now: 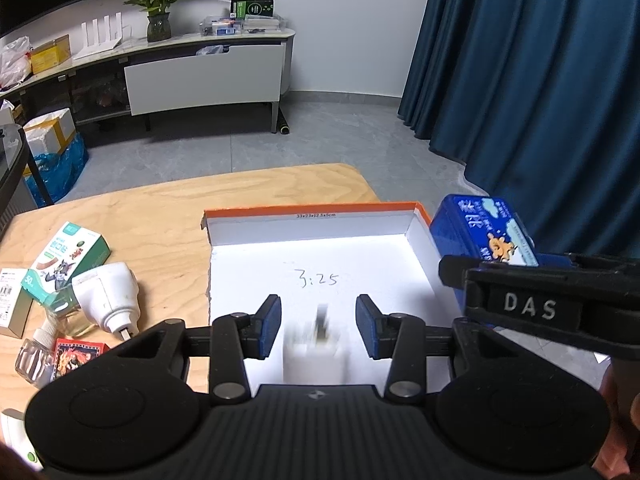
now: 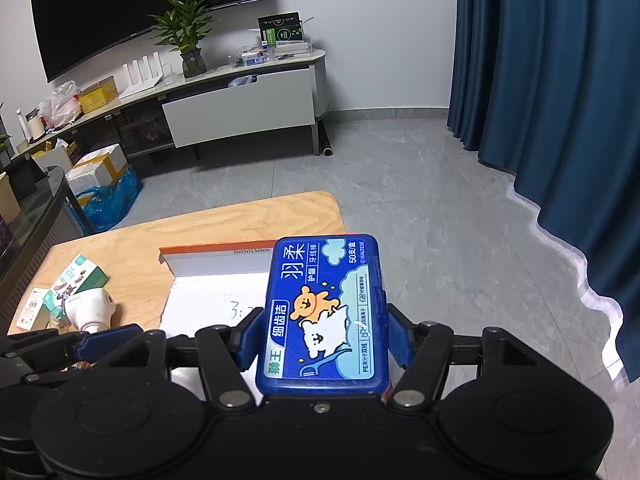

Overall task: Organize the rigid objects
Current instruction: 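Lower the charger into the box and open the left gripper while the right releases the tin, then withdraw both grippers from the box back toward the remaining items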

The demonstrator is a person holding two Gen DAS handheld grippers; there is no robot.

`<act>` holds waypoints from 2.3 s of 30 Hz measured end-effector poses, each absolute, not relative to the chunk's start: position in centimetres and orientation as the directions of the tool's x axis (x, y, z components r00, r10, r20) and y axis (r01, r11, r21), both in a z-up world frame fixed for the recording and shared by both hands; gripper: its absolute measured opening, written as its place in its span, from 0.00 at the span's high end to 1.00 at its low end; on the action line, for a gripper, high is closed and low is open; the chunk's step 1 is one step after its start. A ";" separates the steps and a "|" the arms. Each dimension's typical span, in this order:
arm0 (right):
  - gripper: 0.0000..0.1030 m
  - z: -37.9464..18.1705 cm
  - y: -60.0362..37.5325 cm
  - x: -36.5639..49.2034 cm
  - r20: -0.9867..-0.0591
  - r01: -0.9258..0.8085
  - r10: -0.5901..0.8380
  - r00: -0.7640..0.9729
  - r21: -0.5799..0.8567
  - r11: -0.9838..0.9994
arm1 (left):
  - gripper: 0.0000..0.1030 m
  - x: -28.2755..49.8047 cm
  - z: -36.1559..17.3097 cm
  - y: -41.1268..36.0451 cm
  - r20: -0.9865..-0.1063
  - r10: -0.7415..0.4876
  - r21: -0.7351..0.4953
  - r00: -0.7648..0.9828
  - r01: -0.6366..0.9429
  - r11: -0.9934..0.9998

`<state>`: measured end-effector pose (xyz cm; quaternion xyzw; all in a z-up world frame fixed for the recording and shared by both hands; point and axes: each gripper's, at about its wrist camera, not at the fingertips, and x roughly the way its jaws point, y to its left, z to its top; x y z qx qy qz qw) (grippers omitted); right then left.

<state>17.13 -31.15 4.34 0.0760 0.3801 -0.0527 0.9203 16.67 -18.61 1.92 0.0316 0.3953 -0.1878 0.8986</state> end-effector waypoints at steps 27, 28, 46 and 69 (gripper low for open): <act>0.27 0.0 -30.8 23.1 -0.796 0.126 0.000 0.605 0.096 0.987 | 0.47 17.3 2.5 -16.0 -0.734 -0.271 -0.084 0.623 0.312 0.946; 0.26 0.1 -30.9 22.9 -0.797 0.133 0.000 0.604 0.100 0.986 | 0.46 17.3 2.6 -15.8 -0.732 -0.271 -0.086 0.625 0.310 0.947; 0.17 4.5 -28.0 13.5 -0.713 0.147 -0.017 0.701 0.122 0.982 | 0.24 13.4 3.3 -11.7 -0.710 -0.254 -0.060 0.657 0.303 0.951; 0.17 2.3 -20.2 10.9 -0.751 0.036 0.095 0.653 0.156 0.987 | 0.10 10.9 3.0 -4.2 -0.711 -0.197 -0.081 0.675 0.200 0.976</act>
